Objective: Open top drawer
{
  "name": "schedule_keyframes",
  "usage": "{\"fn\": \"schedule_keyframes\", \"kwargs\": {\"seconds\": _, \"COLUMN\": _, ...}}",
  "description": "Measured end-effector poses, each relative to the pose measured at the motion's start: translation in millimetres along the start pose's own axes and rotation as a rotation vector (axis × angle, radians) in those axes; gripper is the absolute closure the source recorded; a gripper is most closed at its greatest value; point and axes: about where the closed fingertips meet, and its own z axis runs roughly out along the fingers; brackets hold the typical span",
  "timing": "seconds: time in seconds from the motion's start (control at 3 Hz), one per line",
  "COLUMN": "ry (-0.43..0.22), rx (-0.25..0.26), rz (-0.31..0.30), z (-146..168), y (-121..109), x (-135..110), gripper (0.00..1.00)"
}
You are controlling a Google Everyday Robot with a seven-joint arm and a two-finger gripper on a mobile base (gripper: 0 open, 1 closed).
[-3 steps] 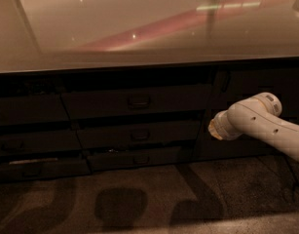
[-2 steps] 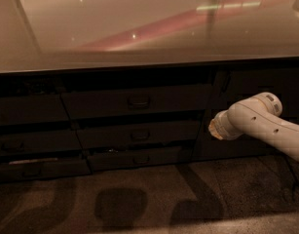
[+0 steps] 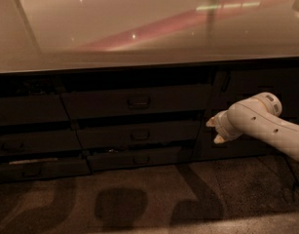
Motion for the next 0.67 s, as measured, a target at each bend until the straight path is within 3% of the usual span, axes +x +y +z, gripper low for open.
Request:
{"fn": "schedule_keyframes", "kwargs": {"seconds": 0.33, "ry": 0.0, "rx": 0.0, "rz": 0.0, "z": 0.1, "y": 0.1, "x": 0.0, "gripper": 0.0}}
{"fn": "schedule_keyframes", "kwargs": {"seconds": 0.67, "ry": 0.0, "rx": 0.0, "rz": 0.0, "z": 0.1, "y": 0.0, "x": 0.0, "gripper": 0.0}}
